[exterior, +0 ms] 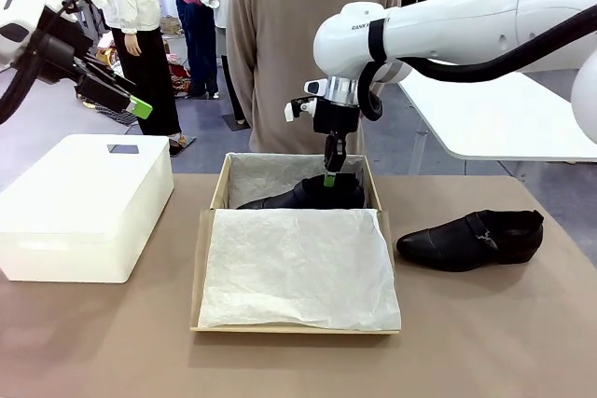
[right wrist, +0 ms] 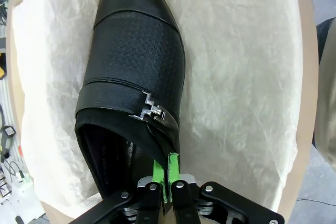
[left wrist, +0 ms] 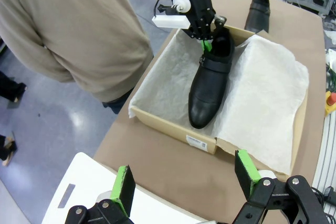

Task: Pack the shoes into the box.
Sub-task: Place one shoe of the Shoes into the Shoes Box.

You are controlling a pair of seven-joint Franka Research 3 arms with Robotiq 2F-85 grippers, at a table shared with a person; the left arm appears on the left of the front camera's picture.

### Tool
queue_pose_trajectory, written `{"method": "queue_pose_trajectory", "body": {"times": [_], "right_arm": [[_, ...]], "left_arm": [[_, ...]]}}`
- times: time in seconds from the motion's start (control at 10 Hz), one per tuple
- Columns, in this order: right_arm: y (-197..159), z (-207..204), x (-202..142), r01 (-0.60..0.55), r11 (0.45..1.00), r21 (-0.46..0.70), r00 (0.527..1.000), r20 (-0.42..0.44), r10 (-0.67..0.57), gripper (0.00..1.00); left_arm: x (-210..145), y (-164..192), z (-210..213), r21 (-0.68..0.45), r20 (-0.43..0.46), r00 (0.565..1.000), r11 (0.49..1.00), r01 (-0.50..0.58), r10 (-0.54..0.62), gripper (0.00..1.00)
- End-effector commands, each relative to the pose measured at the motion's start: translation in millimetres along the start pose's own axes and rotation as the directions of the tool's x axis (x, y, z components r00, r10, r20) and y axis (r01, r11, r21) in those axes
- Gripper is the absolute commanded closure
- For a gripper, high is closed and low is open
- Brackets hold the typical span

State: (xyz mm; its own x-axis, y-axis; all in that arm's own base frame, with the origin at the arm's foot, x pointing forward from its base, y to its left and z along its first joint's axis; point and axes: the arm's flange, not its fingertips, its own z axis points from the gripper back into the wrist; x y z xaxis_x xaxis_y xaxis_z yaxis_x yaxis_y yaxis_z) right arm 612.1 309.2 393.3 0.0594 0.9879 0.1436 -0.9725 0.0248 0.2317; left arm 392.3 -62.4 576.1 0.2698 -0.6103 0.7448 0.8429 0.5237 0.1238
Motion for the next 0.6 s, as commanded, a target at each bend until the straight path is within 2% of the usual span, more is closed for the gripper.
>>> {"method": "queue_pose_trajectory", "body": {"times": [0.0,0.2,0.3,0.5], "right_arm": [[-3.8,5.4,5.5,0.003,1.0,-0.004,0.999,0.036,-0.002,1.0],[-5.1,4.9,4.9,0.022,1.0,0.006,0.999,0.046,-0.022,1.0],[-4.6,4.5,4.8,0.025,1.0,0.013,0.999,0.042,-0.026,0.84],[-5.5,4.1,3.6,0.027,0.999,0.038,0.999,0.041,-0.029,0.45]], "left_arm": [[-0.9,2.6,0.2,-0.014,0.02,1.0,1.0,0.016,-0.015,0.0],[-0.9,2.6,0.2,-0.014,0.02,1.0,1.0,0.016,-0.015,0.0],[-0.9,2.6,0.2,-0.014,0.02,1.0,1.0,0.016,-0.015,0.0],[-0.9,2.6,0.2,-0.014,0.02,1.0,1.0,0.016,-0.015,0.0]]}}
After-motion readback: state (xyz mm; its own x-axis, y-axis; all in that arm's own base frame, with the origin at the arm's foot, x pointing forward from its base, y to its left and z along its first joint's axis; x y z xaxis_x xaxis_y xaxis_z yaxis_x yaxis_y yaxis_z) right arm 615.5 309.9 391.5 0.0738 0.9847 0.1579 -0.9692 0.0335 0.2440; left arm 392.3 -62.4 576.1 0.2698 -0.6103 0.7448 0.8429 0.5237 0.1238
